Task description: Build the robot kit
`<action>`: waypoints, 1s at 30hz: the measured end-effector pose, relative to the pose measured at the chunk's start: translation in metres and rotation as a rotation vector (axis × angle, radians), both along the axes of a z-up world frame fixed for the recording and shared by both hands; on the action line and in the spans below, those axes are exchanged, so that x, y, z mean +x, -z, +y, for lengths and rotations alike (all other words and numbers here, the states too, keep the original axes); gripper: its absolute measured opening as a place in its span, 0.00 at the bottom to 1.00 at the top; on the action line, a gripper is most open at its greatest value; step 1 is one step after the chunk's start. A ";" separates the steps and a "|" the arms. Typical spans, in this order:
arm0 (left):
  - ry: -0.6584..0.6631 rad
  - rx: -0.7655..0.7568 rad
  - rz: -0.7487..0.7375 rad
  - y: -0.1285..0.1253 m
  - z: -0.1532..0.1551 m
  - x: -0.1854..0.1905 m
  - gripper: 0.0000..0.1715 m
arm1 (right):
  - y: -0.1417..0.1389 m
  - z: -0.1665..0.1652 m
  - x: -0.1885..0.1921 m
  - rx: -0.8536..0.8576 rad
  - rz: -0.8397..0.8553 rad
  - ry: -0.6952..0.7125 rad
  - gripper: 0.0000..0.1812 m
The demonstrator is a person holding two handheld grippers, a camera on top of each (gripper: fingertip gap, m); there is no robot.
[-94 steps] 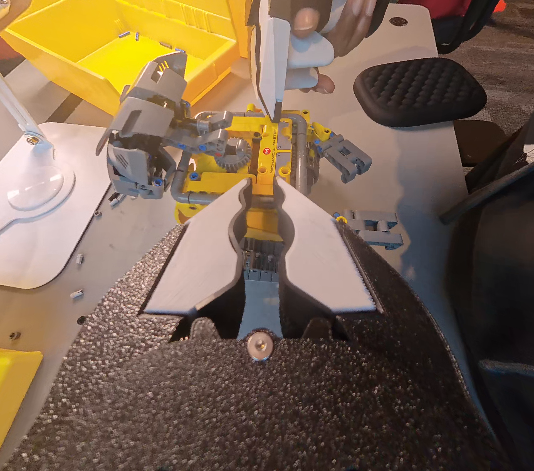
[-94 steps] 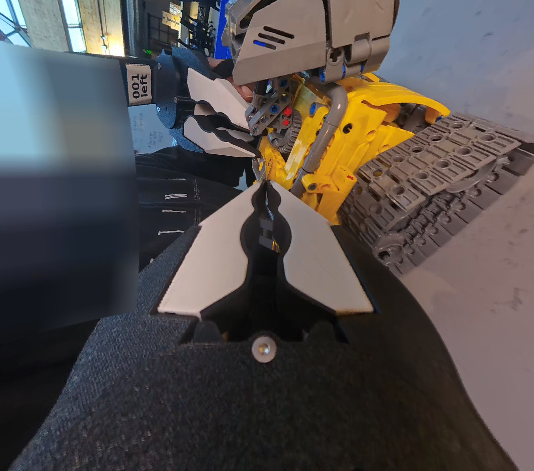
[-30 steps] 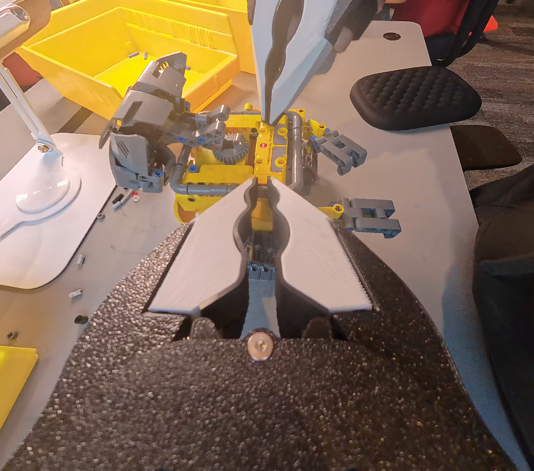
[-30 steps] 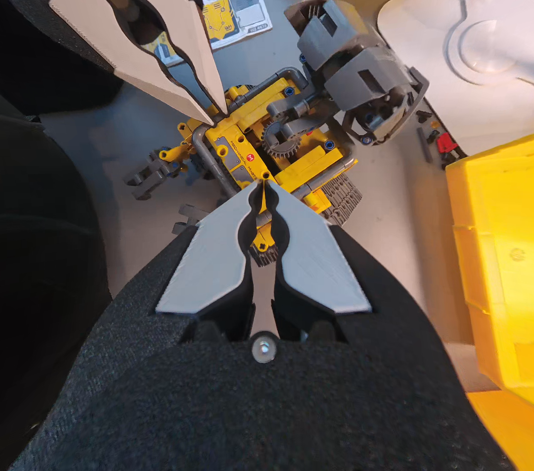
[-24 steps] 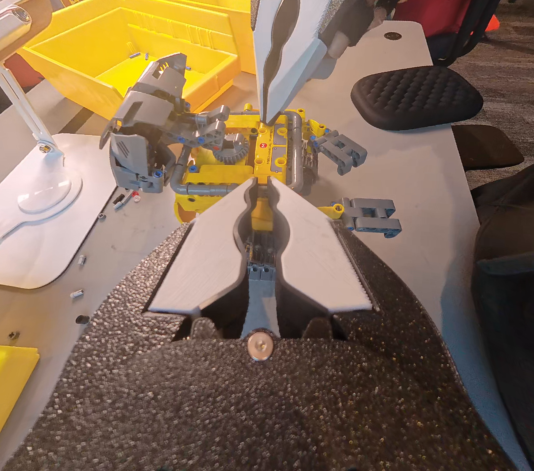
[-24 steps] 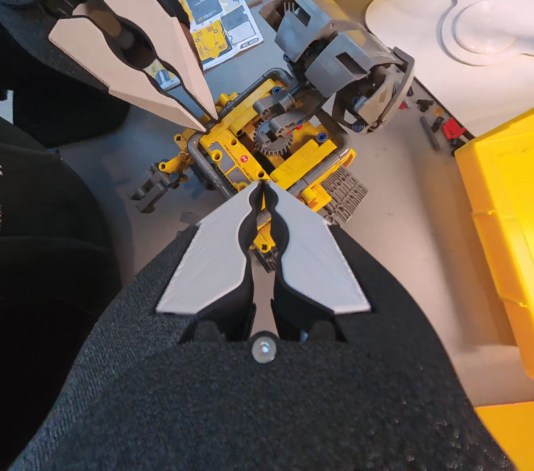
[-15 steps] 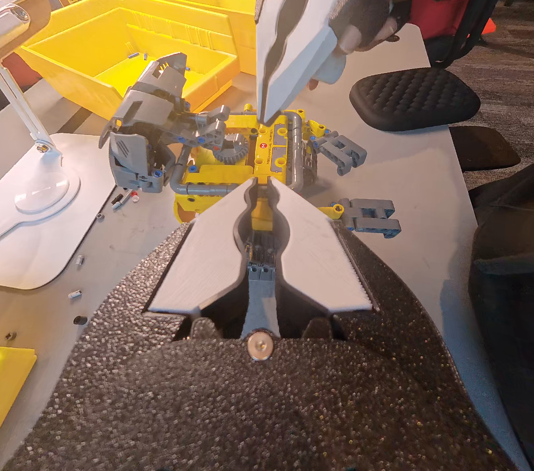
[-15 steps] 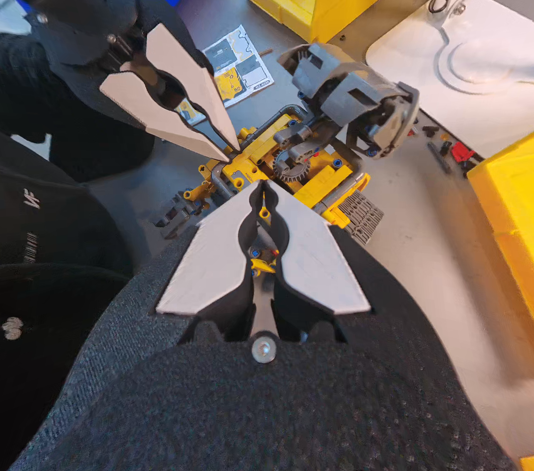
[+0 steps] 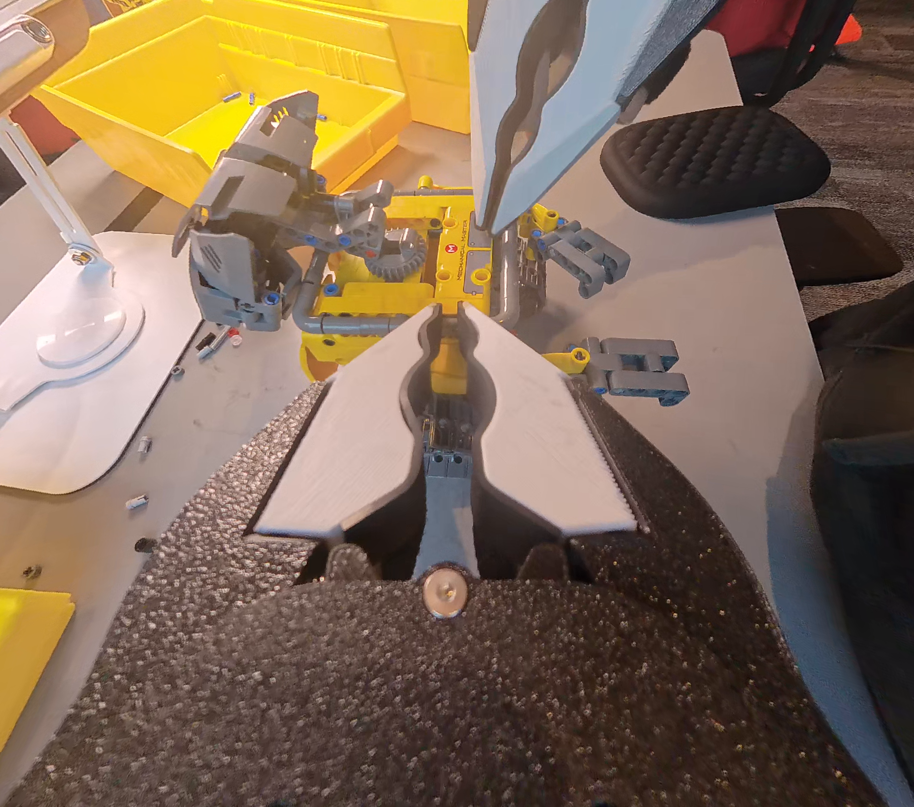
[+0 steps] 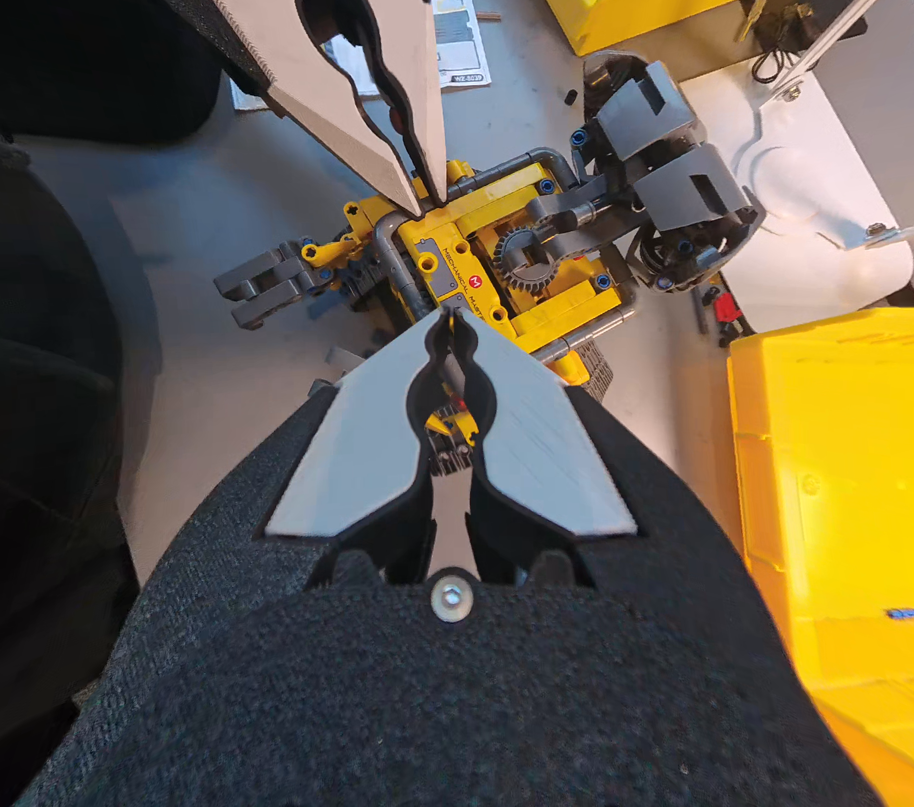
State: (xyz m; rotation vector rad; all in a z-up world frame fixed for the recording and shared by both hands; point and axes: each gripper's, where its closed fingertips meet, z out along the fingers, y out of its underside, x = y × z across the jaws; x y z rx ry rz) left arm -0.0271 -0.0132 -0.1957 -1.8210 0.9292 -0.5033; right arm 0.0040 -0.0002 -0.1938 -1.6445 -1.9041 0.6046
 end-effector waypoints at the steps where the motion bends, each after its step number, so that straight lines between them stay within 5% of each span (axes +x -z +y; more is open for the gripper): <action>1: 0.000 -0.006 -0.001 0.000 0.000 0.000 0.03 | -0.002 -0.002 -0.002 -0.019 0.008 -0.011 0.03; 10: 0.034 -0.131 -0.125 -0.018 0.004 0.008 0.03 | 0.001 -0.001 -0.013 -0.211 0.117 0.044 0.03; 16: 0.006 -0.144 0.009 0.000 0.011 0.013 0.04 | -0.002 0.016 0.006 -0.242 0.162 0.101 0.04; 25: -0.022 -0.077 0.117 0.001 0.010 0.011 0.04 | -0.006 0.015 0.002 -0.092 0.144 -0.069 0.01; 30: -0.050 -0.087 0.085 0.001 0.010 0.010 0.03 | 0.002 0.014 -0.003 -0.202 0.165 -0.076 0.00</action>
